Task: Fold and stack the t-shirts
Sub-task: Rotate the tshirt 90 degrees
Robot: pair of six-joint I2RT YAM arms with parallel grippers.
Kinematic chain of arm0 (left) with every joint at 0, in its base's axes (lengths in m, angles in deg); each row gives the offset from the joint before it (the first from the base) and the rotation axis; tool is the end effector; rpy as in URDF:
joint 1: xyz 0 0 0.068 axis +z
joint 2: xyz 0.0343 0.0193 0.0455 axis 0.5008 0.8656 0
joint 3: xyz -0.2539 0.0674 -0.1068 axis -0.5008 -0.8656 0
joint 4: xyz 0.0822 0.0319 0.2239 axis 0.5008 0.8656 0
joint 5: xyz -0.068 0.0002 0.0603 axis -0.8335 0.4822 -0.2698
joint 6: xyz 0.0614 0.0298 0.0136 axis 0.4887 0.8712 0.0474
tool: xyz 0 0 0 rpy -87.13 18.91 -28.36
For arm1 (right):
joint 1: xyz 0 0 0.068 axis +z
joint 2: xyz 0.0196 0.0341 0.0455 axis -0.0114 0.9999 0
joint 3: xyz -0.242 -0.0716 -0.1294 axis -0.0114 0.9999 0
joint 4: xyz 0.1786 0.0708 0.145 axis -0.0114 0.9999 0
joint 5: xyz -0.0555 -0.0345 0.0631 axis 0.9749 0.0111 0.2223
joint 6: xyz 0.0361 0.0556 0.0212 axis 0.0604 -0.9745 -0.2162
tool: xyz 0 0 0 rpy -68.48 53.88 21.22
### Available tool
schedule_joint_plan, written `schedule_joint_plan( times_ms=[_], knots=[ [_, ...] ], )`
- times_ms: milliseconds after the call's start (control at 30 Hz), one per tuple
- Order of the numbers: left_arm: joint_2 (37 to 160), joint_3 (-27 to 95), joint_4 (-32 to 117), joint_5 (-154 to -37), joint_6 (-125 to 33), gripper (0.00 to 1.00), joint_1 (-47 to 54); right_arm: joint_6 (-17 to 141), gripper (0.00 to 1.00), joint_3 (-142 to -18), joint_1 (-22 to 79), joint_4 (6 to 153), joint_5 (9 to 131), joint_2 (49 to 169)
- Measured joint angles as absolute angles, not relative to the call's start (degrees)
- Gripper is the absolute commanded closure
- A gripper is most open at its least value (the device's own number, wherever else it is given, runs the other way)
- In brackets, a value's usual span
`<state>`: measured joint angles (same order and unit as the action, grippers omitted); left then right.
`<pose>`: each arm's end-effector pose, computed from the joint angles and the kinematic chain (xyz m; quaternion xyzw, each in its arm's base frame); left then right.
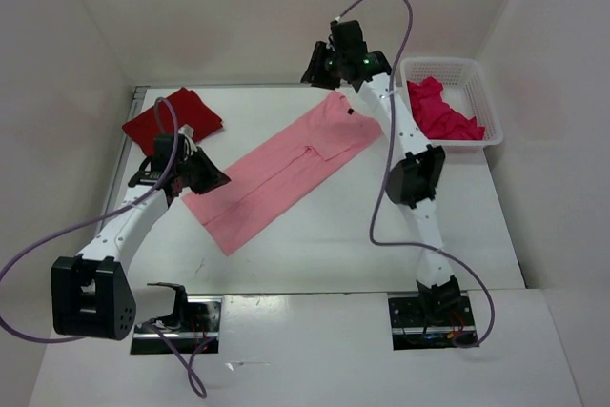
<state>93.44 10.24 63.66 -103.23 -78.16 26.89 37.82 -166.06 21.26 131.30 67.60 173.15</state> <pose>0.2528 -0.0297 0.2601 -0.2572 0.8663 -0.2789 0.3250 0.5040 0.2129 0.3172 0.0334 0.8863 0.2702 0.3747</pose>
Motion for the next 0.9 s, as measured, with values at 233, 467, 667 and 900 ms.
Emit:
schedule_joint_plan(
  times_ms=[233,467,667,900],
  knots=[
    [93.22,10.96,65.13,-102.29,-76.58,0.86,27.42,33.82,0.86,-97.91,34.61,108.68,62.97,130.22],
    [98.51,14.92,64.28,-101.77,-73.83,0.69,27.90,20.79,0.34,-63.68,38.26,94.37,60.11,127.99],
    [103.71,17.10,63.47,-101.37,-72.56,0.59,27.85,14.71,0.37,-63.13,38.61,86.32,60.04,133.28],
    [111.51,23.48,62.40,-99.27,-69.41,0.53,26.24,10.65,0.92,-71.18,38.70,80.99,61.97,142.99]
  ],
)
